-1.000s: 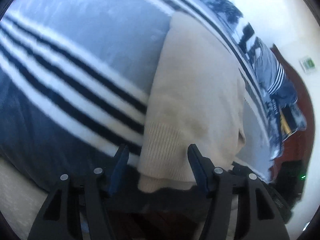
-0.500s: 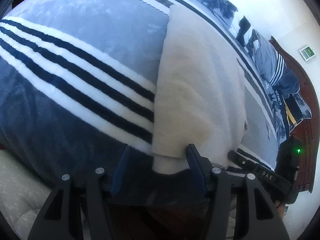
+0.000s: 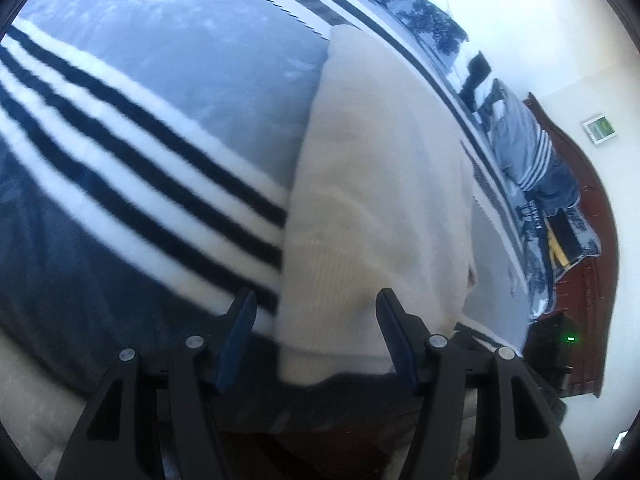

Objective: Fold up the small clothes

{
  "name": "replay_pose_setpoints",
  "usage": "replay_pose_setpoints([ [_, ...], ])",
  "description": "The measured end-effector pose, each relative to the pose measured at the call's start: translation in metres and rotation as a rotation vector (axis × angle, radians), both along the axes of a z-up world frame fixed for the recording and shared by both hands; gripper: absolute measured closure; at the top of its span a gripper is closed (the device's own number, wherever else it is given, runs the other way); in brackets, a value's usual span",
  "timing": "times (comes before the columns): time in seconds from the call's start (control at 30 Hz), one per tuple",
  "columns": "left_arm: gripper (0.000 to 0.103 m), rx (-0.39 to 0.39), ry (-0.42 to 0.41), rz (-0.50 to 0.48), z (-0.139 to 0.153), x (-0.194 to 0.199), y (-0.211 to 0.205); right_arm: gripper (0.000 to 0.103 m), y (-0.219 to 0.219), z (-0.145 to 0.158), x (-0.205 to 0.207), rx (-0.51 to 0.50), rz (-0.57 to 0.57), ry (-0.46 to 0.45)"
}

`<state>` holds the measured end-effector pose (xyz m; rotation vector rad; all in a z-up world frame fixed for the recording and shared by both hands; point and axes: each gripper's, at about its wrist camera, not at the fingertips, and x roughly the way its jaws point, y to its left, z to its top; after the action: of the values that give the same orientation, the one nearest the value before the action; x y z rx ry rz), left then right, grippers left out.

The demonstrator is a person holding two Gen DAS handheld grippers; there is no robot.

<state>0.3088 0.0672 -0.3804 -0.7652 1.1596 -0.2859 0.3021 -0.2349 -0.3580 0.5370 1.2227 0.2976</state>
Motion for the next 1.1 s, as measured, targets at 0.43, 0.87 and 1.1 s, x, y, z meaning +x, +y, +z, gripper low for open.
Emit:
replay_pose_setpoints([
  [0.43,0.086,-0.040,-0.025,-0.049,0.013,-0.008,-0.002,0.096,0.010,0.016,-0.004,0.099,0.088,-0.047],
  [0.87,0.043,0.349,-0.016,-0.110,0.007,-0.024,-0.036,0.071,0.013,-0.017,-0.022,0.037,0.045,0.045],
  [1.1,0.036,0.529,-0.071,-0.148,0.027,-0.068,-0.054,0.032,0.013,0.003,-0.057,-0.111,0.055,0.005],
])
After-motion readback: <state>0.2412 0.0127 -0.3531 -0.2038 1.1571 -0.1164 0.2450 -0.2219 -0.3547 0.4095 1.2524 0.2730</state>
